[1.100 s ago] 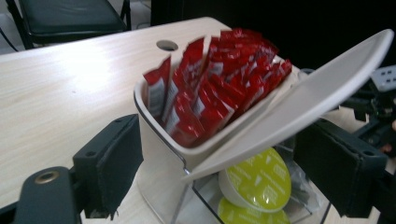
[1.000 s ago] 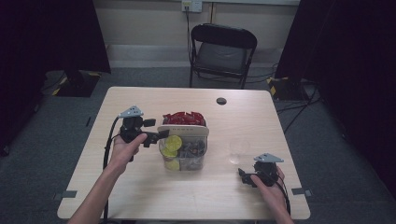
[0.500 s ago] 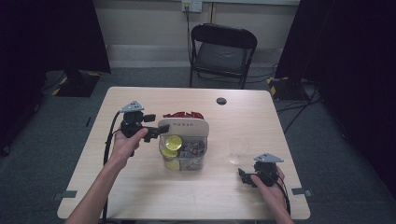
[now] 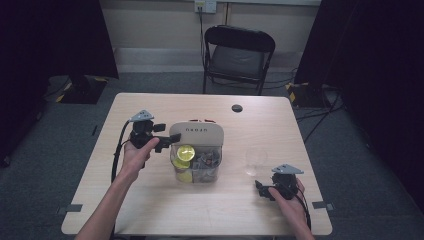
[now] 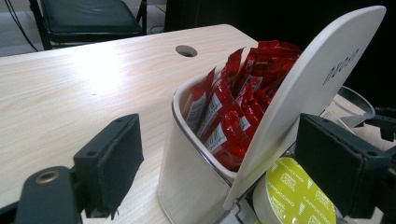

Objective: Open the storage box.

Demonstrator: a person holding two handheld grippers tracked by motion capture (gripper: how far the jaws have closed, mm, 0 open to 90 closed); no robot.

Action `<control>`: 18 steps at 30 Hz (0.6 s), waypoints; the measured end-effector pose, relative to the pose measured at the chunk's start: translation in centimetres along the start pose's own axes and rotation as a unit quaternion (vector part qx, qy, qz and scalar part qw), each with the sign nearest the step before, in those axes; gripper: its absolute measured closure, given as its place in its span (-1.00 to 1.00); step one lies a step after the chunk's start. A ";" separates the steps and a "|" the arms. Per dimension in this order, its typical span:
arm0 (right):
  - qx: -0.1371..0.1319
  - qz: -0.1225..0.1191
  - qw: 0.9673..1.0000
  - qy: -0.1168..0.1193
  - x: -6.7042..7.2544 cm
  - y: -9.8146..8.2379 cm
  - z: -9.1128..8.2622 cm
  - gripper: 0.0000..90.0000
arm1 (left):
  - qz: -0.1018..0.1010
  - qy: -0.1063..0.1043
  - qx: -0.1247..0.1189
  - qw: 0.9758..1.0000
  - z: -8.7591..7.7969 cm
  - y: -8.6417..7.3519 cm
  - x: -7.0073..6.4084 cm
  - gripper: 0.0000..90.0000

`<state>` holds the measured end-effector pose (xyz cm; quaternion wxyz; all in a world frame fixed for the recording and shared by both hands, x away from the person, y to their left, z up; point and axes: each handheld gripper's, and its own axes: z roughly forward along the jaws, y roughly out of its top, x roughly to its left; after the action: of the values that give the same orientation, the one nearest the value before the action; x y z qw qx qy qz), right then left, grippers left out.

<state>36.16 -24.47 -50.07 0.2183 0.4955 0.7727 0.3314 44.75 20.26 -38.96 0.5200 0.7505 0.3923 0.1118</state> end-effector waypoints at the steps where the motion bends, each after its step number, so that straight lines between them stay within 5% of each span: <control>1: 0.000 0.000 1.000 0.000 0.0 0.0 0.0 -0.79 | 0.001 0.000 -0.001 1.000 0.0 -0.1 0.0 -0.66; 18: 0.010 -0.012 1.000 0.028 0.1 0.5 -0.5 -0.65 | -0.001 -0.001 -0.001 1.000 0.3 -0.5 -0.3 -0.61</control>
<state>36.10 -24.35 -49.41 0.1960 0.4790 0.7874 0.3349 44.47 19.99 -39.46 0.5212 0.7497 0.3926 0.1103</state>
